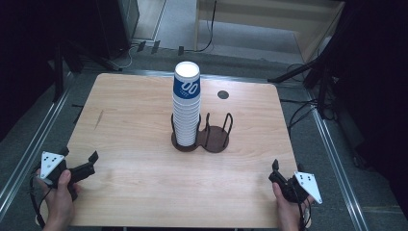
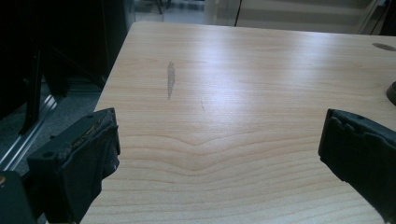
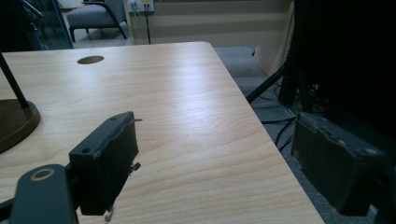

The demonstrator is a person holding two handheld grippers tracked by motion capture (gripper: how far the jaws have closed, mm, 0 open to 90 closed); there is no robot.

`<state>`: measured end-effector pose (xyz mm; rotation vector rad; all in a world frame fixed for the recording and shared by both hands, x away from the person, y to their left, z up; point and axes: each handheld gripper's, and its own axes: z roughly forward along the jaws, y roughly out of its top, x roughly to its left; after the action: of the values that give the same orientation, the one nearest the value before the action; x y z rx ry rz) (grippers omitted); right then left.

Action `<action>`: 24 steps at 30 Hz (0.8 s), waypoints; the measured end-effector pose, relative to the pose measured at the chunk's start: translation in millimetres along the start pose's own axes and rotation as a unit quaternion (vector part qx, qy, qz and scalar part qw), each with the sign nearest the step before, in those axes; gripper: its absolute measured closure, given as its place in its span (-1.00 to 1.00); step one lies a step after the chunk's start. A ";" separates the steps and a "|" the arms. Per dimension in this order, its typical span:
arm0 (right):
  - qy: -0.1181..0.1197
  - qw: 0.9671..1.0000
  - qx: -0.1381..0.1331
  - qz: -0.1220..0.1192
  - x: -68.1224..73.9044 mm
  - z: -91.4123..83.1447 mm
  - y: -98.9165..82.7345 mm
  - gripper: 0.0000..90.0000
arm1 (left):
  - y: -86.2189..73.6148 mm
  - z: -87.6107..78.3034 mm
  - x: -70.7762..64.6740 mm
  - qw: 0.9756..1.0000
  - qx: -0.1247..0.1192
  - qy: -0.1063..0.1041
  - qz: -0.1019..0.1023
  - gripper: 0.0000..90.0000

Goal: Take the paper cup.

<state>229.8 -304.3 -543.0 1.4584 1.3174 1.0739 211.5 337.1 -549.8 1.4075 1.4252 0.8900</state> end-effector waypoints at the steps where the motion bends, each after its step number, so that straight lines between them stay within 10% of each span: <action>1: 0.002 1.000 0.000 0.000 -0.1 0.1 0.2 -0.67 | 0.1 0.5 0.1 1.000 -0.001 -0.002 0.000 -1.00; 8: 0.039 0.999 -0.003 -0.033 5.4 2.2 3.0 -0.66 | -0.1 4.5 -5.1 1.000 0.011 0.014 0.022 -1.00; 24: 0.093 0.995 -0.025 -0.017 44.6 2.2 41.6 -0.71 | -2.8 -0.1 -11.7 0.999 0.005 0.028 0.044 -1.00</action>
<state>245.1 -262.5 -501.3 1.3202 1.4295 1.2358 209.7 325.3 -551.0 1.4736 1.4195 0.9864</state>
